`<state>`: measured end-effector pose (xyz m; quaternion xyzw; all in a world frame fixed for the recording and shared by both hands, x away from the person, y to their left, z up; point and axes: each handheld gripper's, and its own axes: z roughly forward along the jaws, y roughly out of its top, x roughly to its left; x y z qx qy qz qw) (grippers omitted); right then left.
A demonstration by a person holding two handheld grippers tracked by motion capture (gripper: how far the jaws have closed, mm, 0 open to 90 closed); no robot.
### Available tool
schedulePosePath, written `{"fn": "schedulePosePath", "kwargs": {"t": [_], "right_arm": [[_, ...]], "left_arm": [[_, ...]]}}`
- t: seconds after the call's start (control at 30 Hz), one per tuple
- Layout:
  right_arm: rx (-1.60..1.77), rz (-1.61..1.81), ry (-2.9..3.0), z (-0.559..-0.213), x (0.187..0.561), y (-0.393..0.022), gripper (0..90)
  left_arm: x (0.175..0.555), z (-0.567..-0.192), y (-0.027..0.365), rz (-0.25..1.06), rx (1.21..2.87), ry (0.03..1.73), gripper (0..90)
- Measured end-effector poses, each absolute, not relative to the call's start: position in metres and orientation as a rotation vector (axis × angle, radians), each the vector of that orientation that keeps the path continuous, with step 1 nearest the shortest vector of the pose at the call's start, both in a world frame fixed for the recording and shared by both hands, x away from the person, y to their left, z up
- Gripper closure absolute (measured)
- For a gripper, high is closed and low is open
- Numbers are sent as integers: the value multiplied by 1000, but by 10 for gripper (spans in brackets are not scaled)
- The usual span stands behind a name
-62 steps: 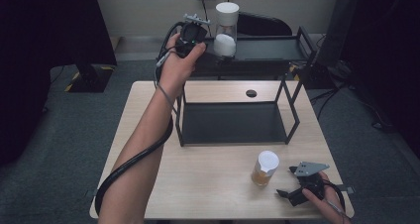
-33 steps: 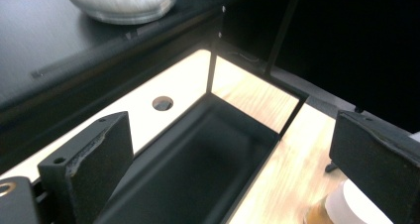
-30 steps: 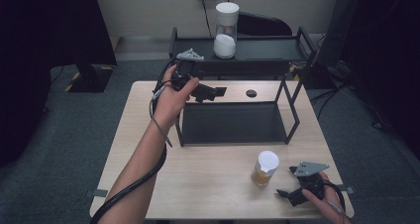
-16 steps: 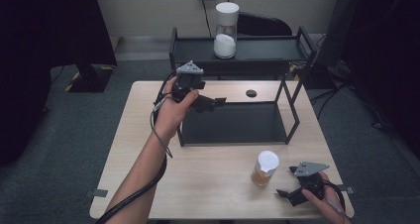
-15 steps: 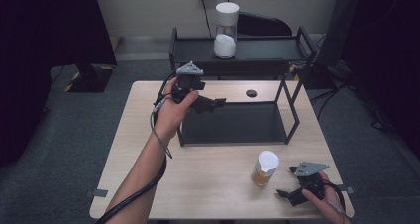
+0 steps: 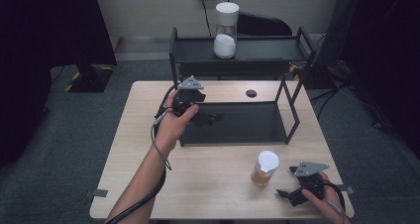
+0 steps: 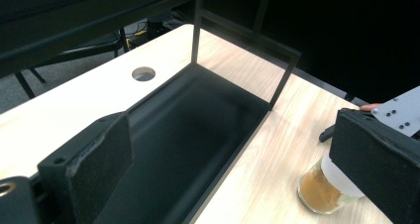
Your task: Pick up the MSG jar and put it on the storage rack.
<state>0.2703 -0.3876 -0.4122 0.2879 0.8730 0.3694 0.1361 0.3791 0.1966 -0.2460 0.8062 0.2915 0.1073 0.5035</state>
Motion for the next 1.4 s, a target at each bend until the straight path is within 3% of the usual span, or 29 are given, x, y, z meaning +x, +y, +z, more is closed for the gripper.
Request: {"fn": "schedulePosePath", "kwargs": {"t": [1.4], "right_arm": [[838, 1069, 2525, -412, 270, -387, 0]], "left_arm": [[348, -341, 208, 246, 2000, 736, 28]]}}
